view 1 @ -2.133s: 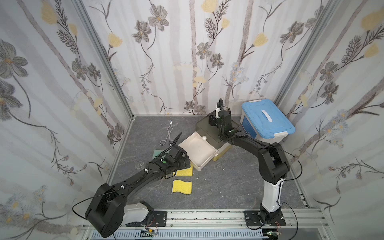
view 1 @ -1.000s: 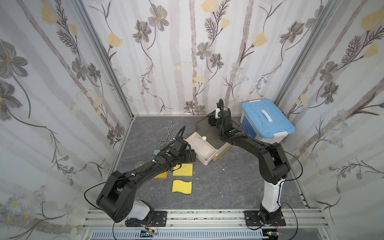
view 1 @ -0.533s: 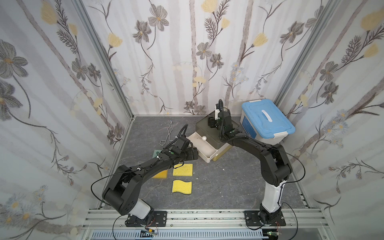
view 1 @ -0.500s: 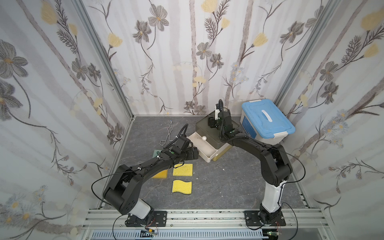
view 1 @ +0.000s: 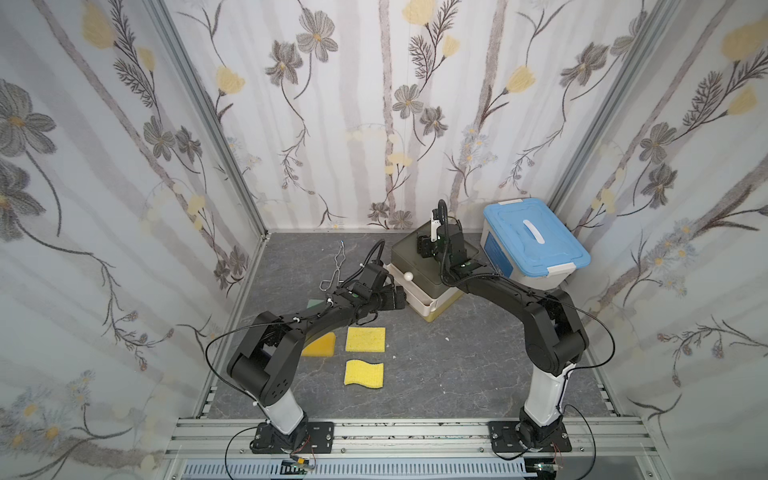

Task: Take the sponge out of the drawer
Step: Close the drawer of the storage box.

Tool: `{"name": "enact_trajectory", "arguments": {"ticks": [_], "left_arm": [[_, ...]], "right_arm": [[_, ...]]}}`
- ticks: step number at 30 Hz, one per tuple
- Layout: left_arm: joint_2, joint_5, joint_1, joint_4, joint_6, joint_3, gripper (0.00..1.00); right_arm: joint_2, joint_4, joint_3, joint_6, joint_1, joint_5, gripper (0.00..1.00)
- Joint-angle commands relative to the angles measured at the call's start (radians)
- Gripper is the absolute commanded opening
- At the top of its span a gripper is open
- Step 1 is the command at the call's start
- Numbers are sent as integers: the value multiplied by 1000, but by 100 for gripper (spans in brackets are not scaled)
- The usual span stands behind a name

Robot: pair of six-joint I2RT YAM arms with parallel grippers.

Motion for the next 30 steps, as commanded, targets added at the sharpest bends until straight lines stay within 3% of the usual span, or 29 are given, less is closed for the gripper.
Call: {"name": "enact_trajectory", "arguments": {"ticks": [1,21,30], "left_arm": [[32,19,1,56,25,34,95],[104,3,9,171,16,42,95],[4,-24,9,140,43,-31,95]], "right_arm": [[34,-482,-41,109,2,-50,74],[2,-479,-68,111,15,-44,74],[-57,-442,-106,128,17,-29,74]]}}
